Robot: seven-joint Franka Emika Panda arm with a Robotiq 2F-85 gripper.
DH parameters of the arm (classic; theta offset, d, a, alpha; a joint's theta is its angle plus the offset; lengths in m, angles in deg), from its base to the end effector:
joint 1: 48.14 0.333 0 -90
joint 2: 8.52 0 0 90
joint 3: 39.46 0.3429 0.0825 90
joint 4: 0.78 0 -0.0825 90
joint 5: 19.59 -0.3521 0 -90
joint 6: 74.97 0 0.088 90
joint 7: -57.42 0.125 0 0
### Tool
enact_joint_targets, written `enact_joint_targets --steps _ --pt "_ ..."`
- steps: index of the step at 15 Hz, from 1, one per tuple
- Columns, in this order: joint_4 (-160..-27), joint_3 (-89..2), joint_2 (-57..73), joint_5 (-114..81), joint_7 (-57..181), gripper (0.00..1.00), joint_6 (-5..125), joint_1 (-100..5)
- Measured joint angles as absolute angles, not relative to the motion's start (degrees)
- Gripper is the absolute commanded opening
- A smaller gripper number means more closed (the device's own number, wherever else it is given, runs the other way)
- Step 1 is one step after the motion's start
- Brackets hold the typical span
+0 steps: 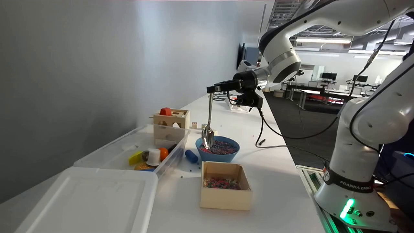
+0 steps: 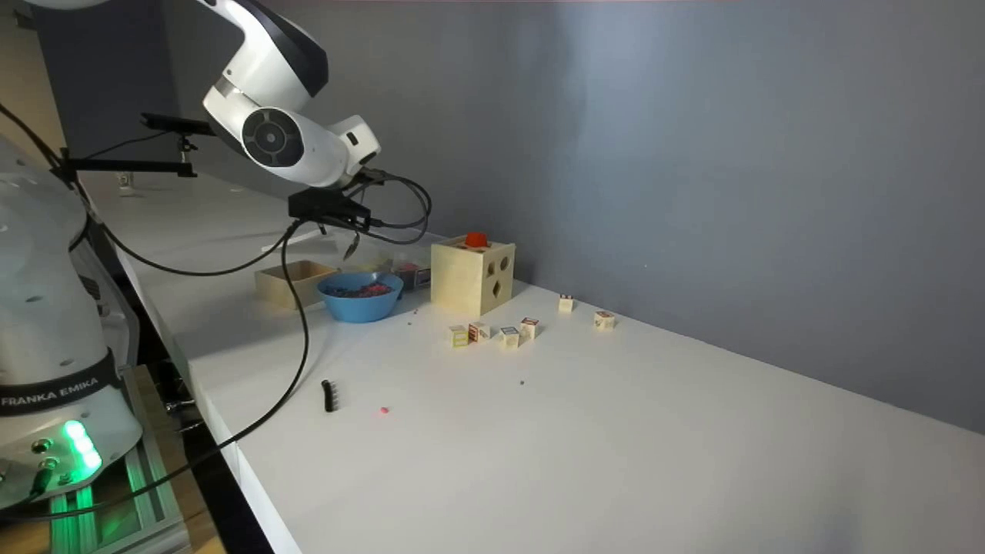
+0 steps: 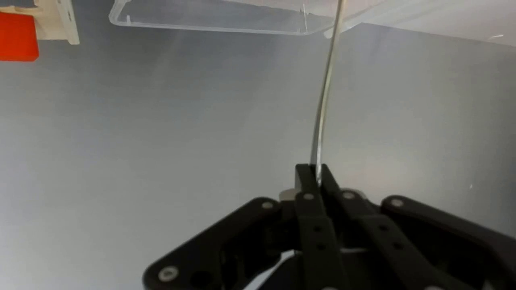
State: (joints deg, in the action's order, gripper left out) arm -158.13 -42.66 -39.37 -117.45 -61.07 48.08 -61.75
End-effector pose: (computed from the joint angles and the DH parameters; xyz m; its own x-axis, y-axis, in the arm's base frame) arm 0.3468 -0.0466 0.4497 0.2404 0.0439 0.9697 0.6493 -0.7499 -0.1270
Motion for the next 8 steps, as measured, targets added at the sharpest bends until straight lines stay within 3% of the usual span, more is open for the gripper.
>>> enact_joint_targets --steps 8 --pt "-156.73 -42.35 -37.72 -117.51 -61.38 0.01 48.08 -61.45"
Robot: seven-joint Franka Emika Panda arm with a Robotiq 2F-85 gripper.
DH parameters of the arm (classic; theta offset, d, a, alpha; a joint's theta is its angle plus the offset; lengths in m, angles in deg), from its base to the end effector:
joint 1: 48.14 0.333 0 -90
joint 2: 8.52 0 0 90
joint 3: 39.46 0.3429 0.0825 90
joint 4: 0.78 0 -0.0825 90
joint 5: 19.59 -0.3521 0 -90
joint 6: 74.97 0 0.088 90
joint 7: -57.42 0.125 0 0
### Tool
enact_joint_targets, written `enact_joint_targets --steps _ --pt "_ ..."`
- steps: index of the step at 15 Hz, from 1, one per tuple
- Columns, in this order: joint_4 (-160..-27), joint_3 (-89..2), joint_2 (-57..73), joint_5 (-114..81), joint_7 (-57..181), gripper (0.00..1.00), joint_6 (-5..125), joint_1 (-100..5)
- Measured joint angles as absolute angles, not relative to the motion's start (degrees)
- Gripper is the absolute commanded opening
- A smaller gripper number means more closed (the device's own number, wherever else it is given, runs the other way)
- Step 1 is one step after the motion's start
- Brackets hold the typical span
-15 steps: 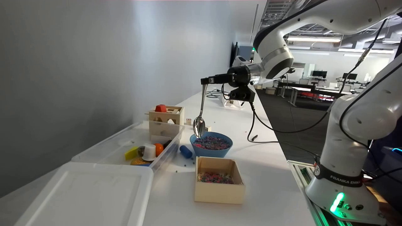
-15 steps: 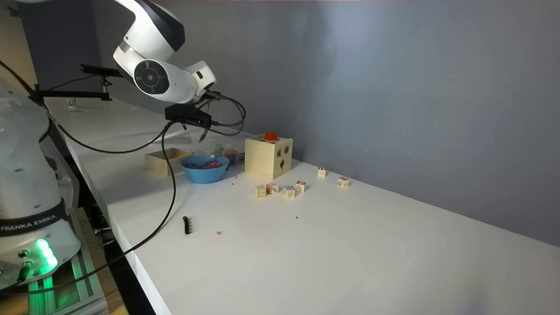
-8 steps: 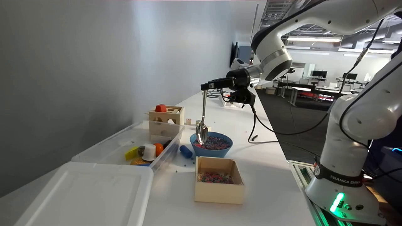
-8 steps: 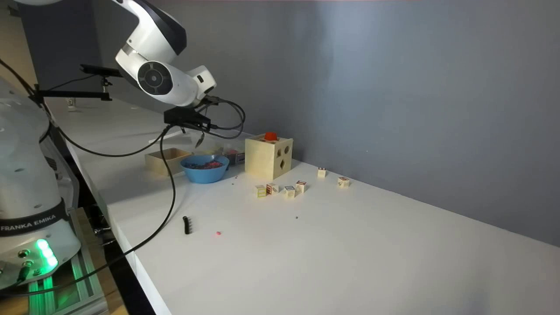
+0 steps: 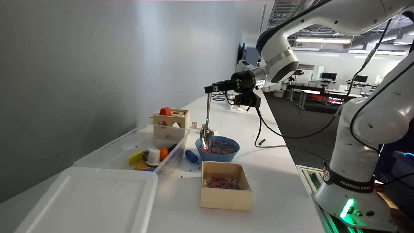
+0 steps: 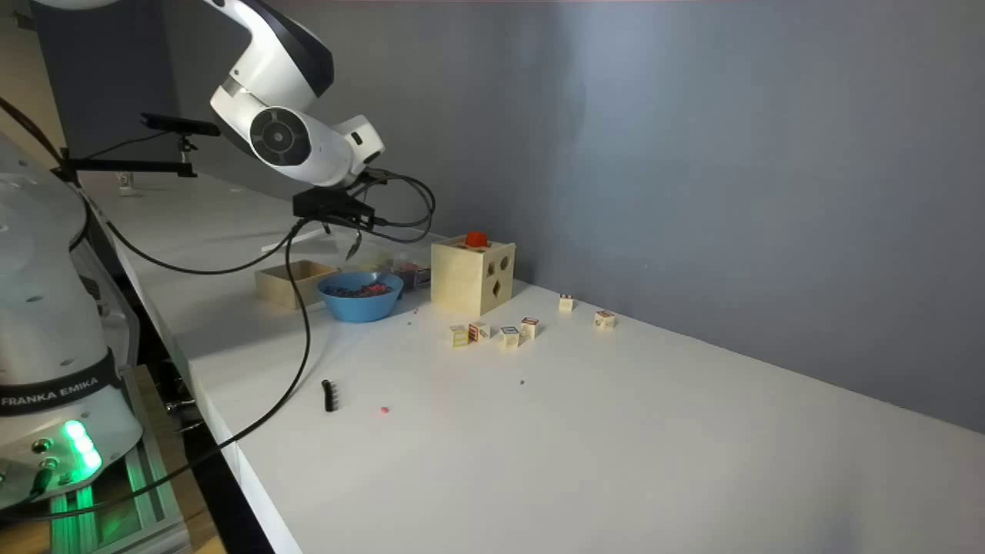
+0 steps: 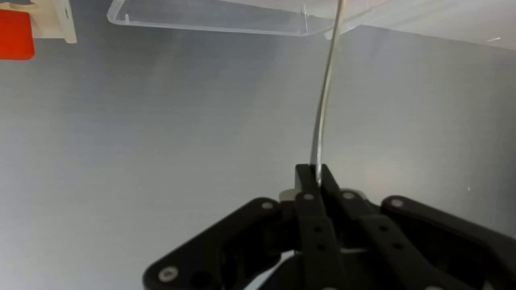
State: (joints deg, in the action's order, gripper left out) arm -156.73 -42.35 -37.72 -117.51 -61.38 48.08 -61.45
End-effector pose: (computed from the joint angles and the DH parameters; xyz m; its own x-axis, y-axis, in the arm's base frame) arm 0.3558 -0.0454 0.4505 0.2412 0.0518 0.9691 0.6564 -0.7442 -0.1236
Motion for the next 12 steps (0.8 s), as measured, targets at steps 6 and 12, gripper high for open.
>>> enact_joint_targets --steps 6,12 --pt "-153.88 -40.90 -33.42 -117.48 -61.36 0.01 48.10 -60.11" --pt "-152.99 -40.33 -30.76 -117.34 -61.33 0.01 48.63 -59.09"
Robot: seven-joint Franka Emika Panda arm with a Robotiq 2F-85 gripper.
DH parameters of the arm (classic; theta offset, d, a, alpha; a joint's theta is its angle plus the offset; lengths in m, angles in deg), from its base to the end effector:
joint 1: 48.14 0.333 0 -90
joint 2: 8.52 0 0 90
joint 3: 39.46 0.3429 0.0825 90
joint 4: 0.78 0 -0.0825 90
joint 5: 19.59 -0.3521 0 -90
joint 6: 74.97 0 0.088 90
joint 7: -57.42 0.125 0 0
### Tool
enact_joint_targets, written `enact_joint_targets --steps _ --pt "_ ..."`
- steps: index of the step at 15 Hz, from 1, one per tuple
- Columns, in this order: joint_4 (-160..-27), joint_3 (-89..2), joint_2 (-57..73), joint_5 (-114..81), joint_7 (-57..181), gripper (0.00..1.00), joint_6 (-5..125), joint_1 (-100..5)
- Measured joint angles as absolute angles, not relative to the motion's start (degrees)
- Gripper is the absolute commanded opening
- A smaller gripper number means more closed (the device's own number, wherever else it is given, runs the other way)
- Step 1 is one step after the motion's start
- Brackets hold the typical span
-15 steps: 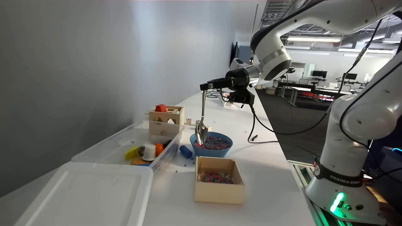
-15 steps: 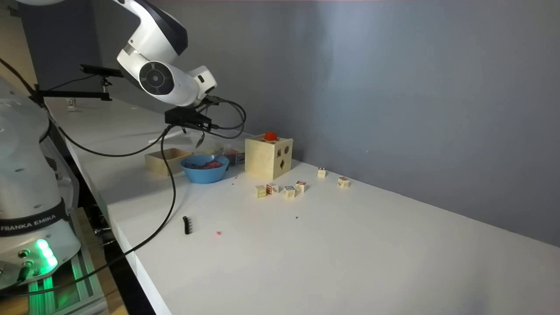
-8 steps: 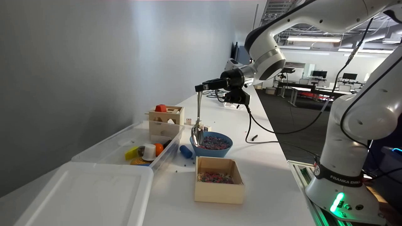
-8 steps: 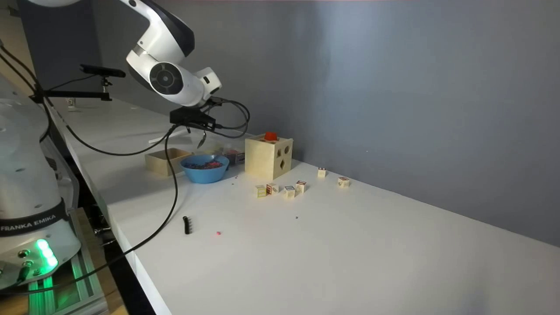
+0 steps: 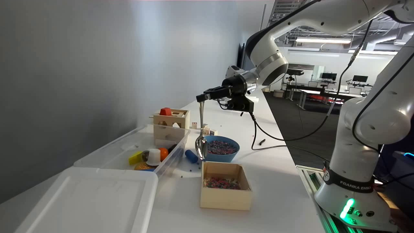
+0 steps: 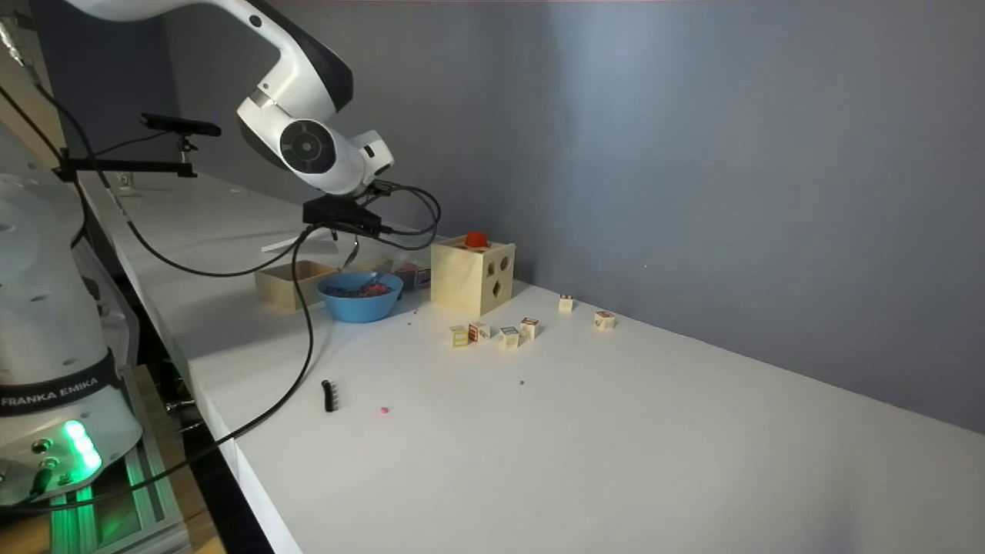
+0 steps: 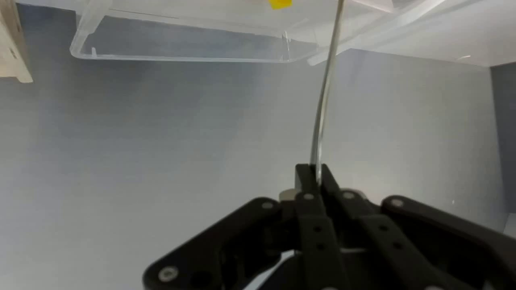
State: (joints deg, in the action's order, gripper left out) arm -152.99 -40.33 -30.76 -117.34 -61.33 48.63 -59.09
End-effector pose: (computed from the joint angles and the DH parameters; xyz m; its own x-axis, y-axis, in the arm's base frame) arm 0.3864 -0.0249 0.4332 0.2969 0.0813 0.9514 0.6955 -0.7011 -0.1572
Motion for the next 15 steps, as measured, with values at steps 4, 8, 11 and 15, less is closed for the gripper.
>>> enact_joint_targets --steps 4,8,11,15 --pt "-152.95 -40.33 -30.49 -117.28 -61.33 0.01 48.76 -59.09" --pt "-152.95 -40.33 -30.49 -117.21 -61.31 0.01 48.76 -59.09" --pt "-152.95 -40.33 -30.49 -117.03 -61.22 0.01 48.75 -59.09" --pt "-152.95 -40.34 -30.49 -116.14 -61.13 0.01 48.28 -58.98"
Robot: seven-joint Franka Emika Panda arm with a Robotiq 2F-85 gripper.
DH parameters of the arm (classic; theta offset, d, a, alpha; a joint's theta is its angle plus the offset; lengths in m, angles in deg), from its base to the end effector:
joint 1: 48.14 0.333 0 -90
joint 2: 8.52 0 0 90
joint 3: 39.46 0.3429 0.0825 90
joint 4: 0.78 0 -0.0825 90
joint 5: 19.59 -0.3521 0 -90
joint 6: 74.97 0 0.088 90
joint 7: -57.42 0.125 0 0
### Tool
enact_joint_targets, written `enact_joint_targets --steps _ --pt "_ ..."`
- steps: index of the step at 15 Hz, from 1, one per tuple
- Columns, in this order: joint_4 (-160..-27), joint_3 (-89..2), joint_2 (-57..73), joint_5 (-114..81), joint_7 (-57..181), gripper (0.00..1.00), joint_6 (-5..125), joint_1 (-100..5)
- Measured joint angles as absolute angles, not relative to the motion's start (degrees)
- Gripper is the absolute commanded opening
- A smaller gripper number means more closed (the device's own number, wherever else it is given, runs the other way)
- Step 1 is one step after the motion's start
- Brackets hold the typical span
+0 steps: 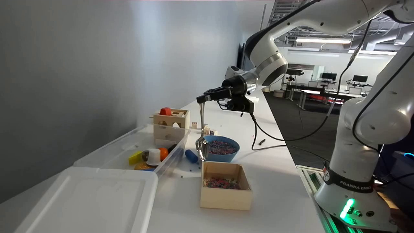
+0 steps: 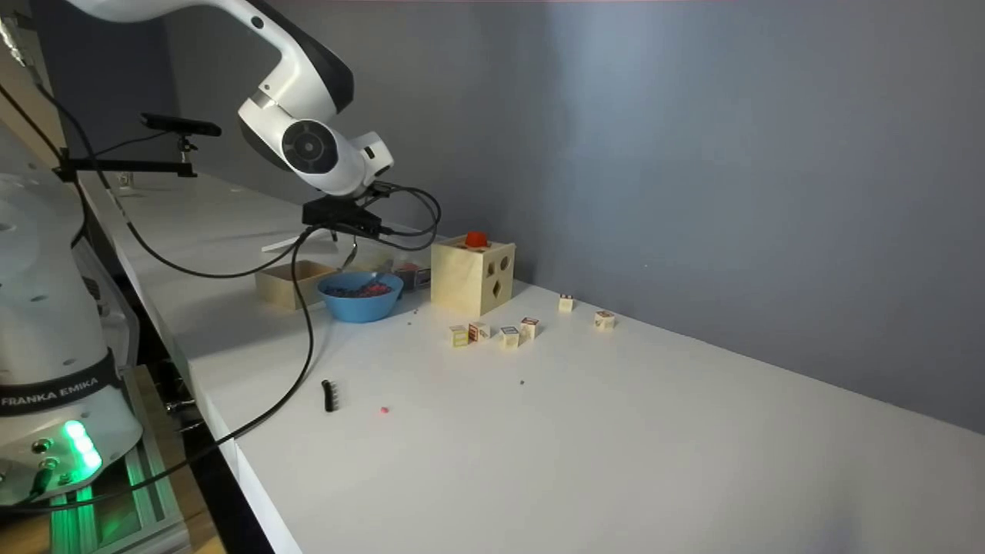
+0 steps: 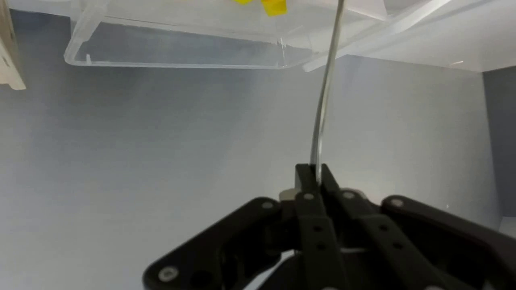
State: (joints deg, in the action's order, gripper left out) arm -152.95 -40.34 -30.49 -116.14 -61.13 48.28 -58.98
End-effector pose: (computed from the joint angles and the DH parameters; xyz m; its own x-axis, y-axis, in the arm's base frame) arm 0.3864 -0.0232 0.4311 0.3029 0.0955 0.9482 0.7074 -0.6892 -0.1566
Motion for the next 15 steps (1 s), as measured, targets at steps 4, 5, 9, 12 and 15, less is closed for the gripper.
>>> enact_joint_targets --steps 4,5,9,12,15 --pt "-152.93 -40.35 -30.49 -115.08 -61.05 0.01 47.98 -58.80" --pt "-152.92 -40.36 -30.49 -115.03 -61.05 0.01 47.95 -58.73" --pt "-152.62 -40.44 -30.56 -115.02 -61.16 0.01 47.24 -58.48" --pt "-152.21 -40.45 -30.56 -115.02 -61.16 0.01 46.53 -58.47" --pt "-152.07 -40.45 -30.55 -115.01 -61.16 0.01 45.99 -58.38"
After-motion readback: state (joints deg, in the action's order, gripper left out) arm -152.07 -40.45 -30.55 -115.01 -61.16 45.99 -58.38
